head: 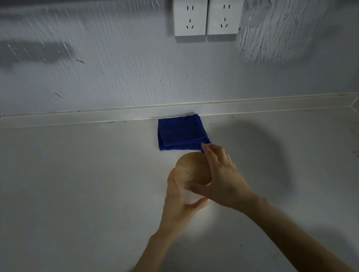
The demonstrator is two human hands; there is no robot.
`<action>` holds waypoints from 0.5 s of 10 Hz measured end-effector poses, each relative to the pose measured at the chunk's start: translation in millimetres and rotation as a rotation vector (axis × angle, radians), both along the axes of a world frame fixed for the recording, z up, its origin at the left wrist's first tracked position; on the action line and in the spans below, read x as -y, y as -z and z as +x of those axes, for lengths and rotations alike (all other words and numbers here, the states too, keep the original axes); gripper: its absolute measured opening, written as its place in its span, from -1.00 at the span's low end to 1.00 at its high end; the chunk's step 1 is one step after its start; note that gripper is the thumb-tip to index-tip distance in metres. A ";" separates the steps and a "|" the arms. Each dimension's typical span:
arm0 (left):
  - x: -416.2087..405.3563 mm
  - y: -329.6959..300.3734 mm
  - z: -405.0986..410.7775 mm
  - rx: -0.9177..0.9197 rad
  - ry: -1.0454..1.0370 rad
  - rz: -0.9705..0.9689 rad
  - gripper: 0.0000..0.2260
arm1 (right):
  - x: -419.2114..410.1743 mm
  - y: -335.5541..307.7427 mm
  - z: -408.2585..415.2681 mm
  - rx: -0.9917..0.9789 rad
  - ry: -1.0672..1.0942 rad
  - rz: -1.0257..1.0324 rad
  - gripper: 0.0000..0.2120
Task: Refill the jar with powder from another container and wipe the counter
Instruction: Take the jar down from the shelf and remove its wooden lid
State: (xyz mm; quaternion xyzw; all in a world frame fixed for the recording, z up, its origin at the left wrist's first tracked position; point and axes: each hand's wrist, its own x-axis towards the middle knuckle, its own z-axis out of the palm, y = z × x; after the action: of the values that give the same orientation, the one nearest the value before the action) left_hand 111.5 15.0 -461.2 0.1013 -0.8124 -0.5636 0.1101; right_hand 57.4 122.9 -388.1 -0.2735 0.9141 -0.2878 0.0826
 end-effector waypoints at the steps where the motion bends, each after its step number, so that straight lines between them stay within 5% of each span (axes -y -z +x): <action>1: -3.0 -6.7 -3.8 -0.021 -0.034 0.016 -0.31 | 8.8 -5.3 -7.2 -0.016 -0.066 0.174 -0.18; 3: 3.6 2.6 -9.2 -0.020 -0.007 0.015 -0.33 | 12.7 -13.9 -15.0 -0.063 -0.182 0.283 -0.47; 5: 15.1 1.5 -12.8 0.045 0.096 -0.036 -0.27 | 17.8 -26.7 -32.4 -0.053 -0.354 0.473 -0.39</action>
State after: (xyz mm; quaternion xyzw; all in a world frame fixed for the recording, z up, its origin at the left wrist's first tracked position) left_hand 98.7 -0.1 -462.8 0.0730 -0.8285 -0.5512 0.0663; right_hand 24.9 105.2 -361.4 -0.4094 0.8956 -0.0407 0.1692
